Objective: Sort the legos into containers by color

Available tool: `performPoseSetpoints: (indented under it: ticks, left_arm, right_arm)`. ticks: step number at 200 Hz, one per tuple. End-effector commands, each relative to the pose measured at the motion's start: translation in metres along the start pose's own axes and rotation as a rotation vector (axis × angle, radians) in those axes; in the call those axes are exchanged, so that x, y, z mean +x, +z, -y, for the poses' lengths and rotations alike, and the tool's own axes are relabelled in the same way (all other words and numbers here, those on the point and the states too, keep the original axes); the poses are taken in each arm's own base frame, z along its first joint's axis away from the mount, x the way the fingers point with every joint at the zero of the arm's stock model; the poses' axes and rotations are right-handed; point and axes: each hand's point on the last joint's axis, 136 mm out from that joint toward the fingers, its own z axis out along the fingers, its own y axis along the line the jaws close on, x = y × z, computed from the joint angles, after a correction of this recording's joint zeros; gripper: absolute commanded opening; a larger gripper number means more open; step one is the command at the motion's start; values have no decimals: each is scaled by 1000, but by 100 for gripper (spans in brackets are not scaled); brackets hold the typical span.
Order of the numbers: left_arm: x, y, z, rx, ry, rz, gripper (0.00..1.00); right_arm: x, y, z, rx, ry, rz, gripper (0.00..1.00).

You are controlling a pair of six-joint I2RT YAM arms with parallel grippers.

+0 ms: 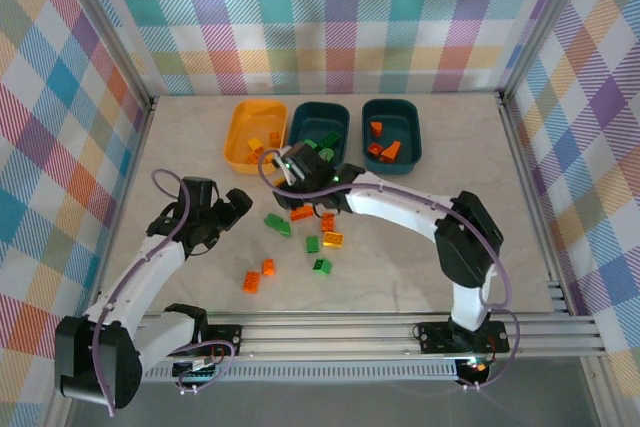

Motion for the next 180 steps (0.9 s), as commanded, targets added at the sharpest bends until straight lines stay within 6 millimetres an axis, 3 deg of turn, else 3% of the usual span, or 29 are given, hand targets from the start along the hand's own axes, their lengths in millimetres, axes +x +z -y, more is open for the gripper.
performPoseSetpoints:
  ticks: [1, 22, 59, 100, 130, 144, 180]
  left_arm:
    - [3, 4, -36, -110, -91, 35, 100]
    - [14, 12, -45, -119, -115, -23, 100]
    - [29, 14, -40, -84, -80, -109, 100]
    - [26, 6, -33, -60, -49, -106, 100]
    - [23, 2, -25, -43, -31, -108, 100]
    - [23, 1, -23, -36, -27, -111, 100]
    - [23, 1, -23, -35, -25, -111, 100]
  right_arm:
    - [-28, 32, 20, 24, 35, 24, 25]
    - [-64, 61, 23, 24, 39, 58, 26]
    - [-97, 96, 54, 76, 43, 65, 26]
    - [-96, 119, 68, 78, 15, 50, 28]
    - [-93, 124, 77, 60, 33, 41, 38]
    - [-96, 121, 80, 68, 35, 46, 48]
    - [-112, 102, 68, 28, 22, 80, 52]
